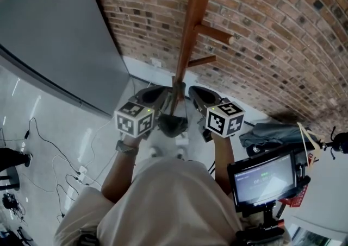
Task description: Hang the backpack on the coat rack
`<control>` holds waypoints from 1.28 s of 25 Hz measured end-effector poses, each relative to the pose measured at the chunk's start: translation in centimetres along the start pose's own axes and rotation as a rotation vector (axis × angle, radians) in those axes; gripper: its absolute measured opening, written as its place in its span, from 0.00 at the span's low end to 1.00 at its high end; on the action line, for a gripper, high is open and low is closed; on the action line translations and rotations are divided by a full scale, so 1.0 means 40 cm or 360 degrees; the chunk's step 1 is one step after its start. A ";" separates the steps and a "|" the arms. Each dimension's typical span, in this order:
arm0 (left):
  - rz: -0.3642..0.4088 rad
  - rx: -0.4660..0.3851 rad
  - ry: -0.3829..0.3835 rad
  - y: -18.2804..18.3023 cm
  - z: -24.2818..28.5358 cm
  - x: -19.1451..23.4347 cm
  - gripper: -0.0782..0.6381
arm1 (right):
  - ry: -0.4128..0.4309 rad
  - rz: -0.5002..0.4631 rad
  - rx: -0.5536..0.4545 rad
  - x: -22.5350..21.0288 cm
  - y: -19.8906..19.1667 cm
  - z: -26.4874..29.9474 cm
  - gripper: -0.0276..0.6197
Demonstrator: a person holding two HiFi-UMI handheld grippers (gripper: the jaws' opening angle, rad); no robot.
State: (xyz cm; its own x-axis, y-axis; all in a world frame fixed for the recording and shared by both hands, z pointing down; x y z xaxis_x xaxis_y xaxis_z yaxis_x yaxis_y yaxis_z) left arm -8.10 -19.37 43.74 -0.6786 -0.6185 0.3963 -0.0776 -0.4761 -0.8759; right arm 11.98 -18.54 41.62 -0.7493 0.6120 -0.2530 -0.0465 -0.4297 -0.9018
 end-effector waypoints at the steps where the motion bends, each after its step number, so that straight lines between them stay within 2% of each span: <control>1: 0.0019 -0.0025 -0.0004 0.015 -0.006 -0.008 0.11 | 0.0014 -0.0034 -0.0011 0.008 0.015 -0.004 0.05; 5: 0.0142 -0.0100 -0.0001 0.066 -0.030 -0.037 0.11 | 0.0041 -0.0160 -0.0063 0.038 0.069 -0.021 0.05; 11: 0.0393 -0.0096 0.0096 0.107 -0.050 -0.063 0.11 | 0.0085 -0.0289 -0.0138 0.069 0.130 -0.040 0.05; 16: 0.0563 -0.0141 0.0108 0.148 -0.067 -0.096 0.11 | 0.0112 -0.0358 -0.0181 0.087 0.168 -0.054 0.05; 21: 0.0648 -0.0181 0.0123 0.187 -0.081 -0.113 0.11 | 0.0090 -0.0420 -0.0256 0.103 0.209 -0.079 0.05; 29: 0.0703 -0.0277 0.0126 0.227 -0.094 -0.137 0.11 | 0.0027 -0.0502 -0.0323 0.115 0.248 -0.102 0.04; 32: 0.0730 -0.0292 0.0168 0.236 -0.098 -0.132 0.11 | 0.0010 -0.0508 -0.0346 0.114 0.258 -0.111 0.04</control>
State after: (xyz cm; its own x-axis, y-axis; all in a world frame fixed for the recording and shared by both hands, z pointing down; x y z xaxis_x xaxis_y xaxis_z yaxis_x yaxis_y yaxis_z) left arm -8.12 -18.14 32.30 -0.7422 -0.6673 -0.0622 0.1251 -0.0467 -0.9911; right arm 10.99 -17.23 29.61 -0.7157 0.6965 0.0510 -0.1350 -0.0663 -0.9886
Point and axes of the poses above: the fingertips, and each gripper's own axes: z forward along the fingers, x to its left, y out of its top, the point moved 9 cm from there along -z, backward along the fingers, and after that the axes turned 6 degrees about -z, right-handed, at the moved point
